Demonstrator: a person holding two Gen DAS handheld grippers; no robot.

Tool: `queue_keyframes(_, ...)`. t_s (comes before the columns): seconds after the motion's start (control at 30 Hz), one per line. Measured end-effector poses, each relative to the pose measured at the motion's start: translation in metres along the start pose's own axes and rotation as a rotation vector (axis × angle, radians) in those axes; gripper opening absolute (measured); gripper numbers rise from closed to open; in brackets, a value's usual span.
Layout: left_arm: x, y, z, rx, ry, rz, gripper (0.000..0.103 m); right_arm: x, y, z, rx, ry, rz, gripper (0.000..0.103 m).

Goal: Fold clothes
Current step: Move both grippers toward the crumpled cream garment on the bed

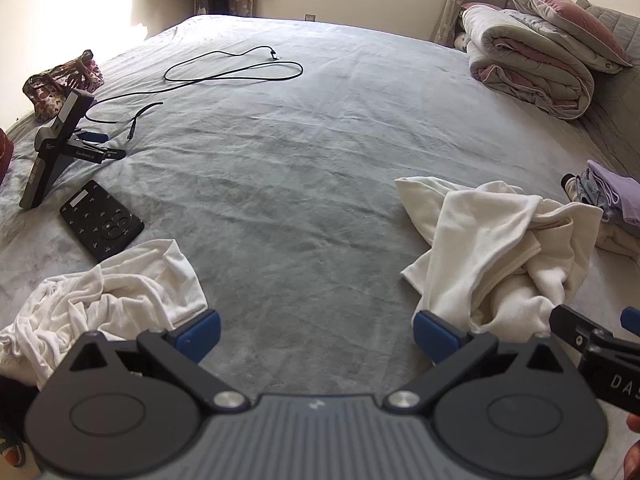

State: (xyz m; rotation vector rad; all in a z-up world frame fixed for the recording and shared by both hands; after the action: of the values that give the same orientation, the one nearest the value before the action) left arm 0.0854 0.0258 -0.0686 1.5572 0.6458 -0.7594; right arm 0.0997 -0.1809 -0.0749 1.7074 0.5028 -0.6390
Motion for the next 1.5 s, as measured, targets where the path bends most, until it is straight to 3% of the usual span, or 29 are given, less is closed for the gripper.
queue_keyframes(0.4,0.02,0.004,0.023,0.038,-0.038,-0.028,0.103,0.009,-0.001,0.017,-0.034,-0.073,-0.003,0.103)
queue_keyframes(1.0,0.047,0.016,0.036,0.028,-0.045,-0.062,0.103,0.016,0.008,0.04,0.061,-0.013,0.027,0.103)
queue_keyframes(1.5,0.071,0.02,0.054,0.0,-0.085,-0.092,0.102,0.03,0.004,0.058,0.151,0.05,-0.035,0.103)
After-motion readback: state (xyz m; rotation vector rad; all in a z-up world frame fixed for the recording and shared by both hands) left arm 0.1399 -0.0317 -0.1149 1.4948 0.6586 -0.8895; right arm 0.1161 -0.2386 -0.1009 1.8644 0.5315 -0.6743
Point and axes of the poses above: each gripper's, at about its wrist camera, not at the fingertips, and x roughly the way its jaws point, z to its right, y to its top, the point moved 8 cm from there along x, roughly the way its jaws point, and after that the axes turned 11 degrees about x, right-handed, at the moved point
